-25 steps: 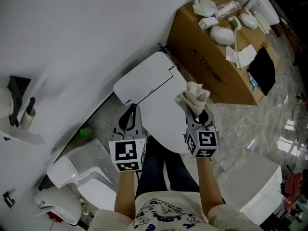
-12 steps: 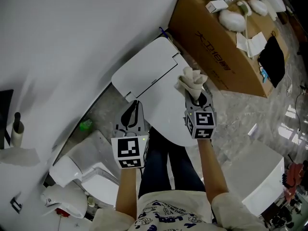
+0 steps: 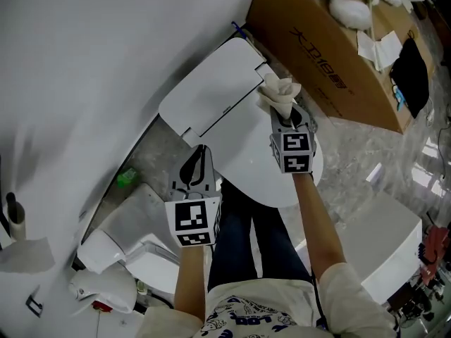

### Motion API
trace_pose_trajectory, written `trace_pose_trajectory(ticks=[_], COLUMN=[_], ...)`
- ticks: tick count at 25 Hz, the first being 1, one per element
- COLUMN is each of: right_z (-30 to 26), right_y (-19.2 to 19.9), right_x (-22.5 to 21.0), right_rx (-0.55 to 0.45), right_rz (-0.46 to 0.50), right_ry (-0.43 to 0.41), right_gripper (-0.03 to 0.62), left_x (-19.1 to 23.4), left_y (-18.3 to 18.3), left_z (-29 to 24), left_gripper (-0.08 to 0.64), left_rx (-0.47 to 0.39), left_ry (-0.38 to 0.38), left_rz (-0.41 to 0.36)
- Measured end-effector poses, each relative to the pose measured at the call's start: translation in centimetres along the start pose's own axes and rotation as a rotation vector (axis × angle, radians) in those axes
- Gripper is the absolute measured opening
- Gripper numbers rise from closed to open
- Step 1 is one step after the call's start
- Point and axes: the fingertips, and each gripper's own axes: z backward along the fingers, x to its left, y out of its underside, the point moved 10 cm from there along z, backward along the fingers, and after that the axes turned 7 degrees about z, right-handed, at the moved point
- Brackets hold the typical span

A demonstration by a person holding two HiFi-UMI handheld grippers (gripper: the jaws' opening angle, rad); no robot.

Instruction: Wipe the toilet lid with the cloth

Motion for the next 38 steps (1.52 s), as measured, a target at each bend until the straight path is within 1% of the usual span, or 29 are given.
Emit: trace_pose_trajectory(ticks=[4, 7, 12, 15, 19, 24, 26, 30, 34, 38], right_z=[-3.5, -5.8, -8.7, -10.2, -12.0, -13.5, -13.7, -13.9, -13.6, -13.0], right_y=[0.7, 1.3, 2.2, 2.4, 3.3, 5.2, 5.6, 5.6, 5.9, 6.8], right_x=[0.0, 0.1, 0.2, 0.4, 0.6, 0.2, -0.2, -0.8, -1.2, -1.9], right_rx=[0.042, 0.081, 0.144, 0.177, 0.253, 0.348, 0.350, 0.351, 0.356, 0.366], right_rz=[0.053, 0.075, 0.122, 0.168, 0.228, 0.263, 0.258, 0.194, 0.168, 0.148], right_ry=[-0.021, -0.033, -0.054, -0.070, -0.083, -0.096, -0.111, -0.147, -0.152, -0.153], right_gripper=[0.110, 0.110, 0.110, 0.110, 0.110, 0.112, 0.114, 0.118, 0.118, 0.118], left_x=[0.2, 0.5, 0.8, 1.1, 1.3, 1.0, 0.9, 0.6, 0.1, -0.6], left_y=[0.9, 1.5, 2.0, 2.1, 2.1, 2.4, 2.5, 2.7, 2.5, 2.4], left_z=[-1.3, -1.9, -3.1, -3.6, -4.1, -4.5, -4.6, -4.7, -4.7, -4.6], left_gripper=[0.015, 0.015, 0.015, 0.015, 0.015, 0.015, 0.015, 0.015, 0.015, 0.015], left_rx=[0.017, 0.034, 0.047, 0.053, 0.057, 0.073, 0.077, 0.087, 0.081, 0.072], left_ry=[0.007, 0.010, 0.023, 0.027, 0.026, 0.033, 0.034, 0.027, 0.018, 0.018], left_rz=[-0.005, -0.003, -0.015, -0.023, -0.025, -0.034, -0.036, -0.032, -0.017, -0.021])
